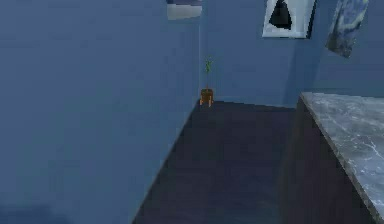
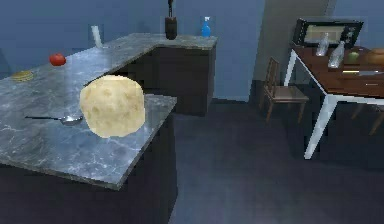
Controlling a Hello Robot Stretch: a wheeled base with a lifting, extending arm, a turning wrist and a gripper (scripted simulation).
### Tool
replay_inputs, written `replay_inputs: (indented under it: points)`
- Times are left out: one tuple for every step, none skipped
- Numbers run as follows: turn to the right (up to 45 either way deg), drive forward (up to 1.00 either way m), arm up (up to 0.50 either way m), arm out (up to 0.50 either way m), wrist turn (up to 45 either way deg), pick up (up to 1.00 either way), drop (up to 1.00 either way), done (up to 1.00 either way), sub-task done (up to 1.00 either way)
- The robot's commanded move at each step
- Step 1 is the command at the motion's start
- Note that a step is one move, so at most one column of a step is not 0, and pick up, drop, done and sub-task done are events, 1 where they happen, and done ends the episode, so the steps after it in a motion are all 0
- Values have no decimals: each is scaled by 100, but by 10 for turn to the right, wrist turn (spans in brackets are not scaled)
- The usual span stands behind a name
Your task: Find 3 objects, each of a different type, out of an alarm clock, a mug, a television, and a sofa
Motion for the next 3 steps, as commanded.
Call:
replay_inputs:
  points:
    - [120, 0, 0, 0, 0, 0, 0, 0, 0]
    - [0, 100, 0, 0, 0, 0, 0, 0, 0]
    - [0, 35, 0, 0, 0, 0, 0, 0, 0]
